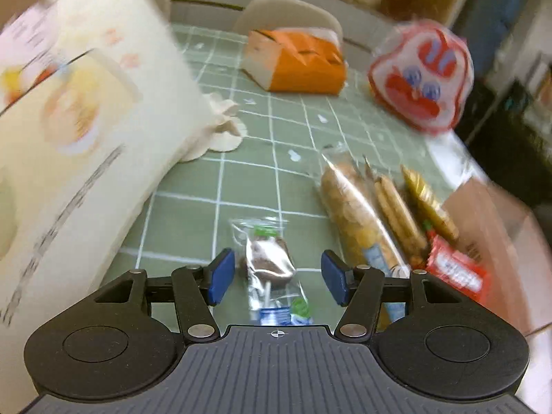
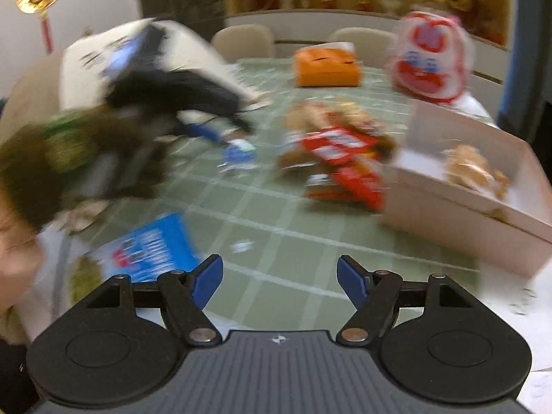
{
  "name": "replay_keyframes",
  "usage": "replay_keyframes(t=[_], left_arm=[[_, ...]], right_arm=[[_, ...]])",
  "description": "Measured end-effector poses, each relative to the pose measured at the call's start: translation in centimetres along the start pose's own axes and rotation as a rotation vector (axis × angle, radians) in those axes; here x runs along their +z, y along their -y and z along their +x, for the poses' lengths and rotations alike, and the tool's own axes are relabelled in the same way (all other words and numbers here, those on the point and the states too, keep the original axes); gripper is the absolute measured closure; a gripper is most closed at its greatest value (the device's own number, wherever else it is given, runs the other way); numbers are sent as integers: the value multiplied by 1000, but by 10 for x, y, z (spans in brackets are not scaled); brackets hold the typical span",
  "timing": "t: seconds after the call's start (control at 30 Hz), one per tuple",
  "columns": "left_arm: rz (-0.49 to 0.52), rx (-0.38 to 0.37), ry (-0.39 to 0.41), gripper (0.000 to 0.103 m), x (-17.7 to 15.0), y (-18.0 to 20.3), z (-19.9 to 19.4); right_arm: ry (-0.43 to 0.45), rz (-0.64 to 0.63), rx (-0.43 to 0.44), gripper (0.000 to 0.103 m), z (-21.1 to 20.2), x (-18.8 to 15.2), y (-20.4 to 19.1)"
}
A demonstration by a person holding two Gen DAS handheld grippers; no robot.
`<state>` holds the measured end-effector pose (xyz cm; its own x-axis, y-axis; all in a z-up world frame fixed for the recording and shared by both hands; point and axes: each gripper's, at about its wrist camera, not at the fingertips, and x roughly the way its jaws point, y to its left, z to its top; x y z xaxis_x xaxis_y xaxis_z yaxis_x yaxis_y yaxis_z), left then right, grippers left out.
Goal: Organize snacks
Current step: 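Grasp the blue-wrapped lollipop with the left tool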
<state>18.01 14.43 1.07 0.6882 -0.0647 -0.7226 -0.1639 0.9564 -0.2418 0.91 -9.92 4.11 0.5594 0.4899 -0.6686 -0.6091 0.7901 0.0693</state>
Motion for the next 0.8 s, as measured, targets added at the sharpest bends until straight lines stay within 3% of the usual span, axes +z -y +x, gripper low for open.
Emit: replay_keyframes(t=[0.13,0.2,0.27,0.43,0.53,0.67,0.8], left_arm=[[172,-10,-15,45,-13,11,-6],[264,-9,-17,68,-28,7,-19],[296,-41,-24,76,-42,-6,-37],[337,-66,-10,81,-84,-38,-83],[309,-98,-10,81,-102,-53,-107],[179,-195,-51,81,-110,-72,-120],[38,-327,-104,80,-112,-82,-122]], right_arm=[[4,-66,38,29,-2,2,-36],[13,-128,40,29,-1,-2,-56],[14,-186,36,29,-1,-7,-70],[-9,-171,106,28,5,-12,-86],[-26,-157,161,28,12,-20,-98],[9,-212,146,20,11,-35,-112],[24,-223,-15,20,12,-40,-100]])
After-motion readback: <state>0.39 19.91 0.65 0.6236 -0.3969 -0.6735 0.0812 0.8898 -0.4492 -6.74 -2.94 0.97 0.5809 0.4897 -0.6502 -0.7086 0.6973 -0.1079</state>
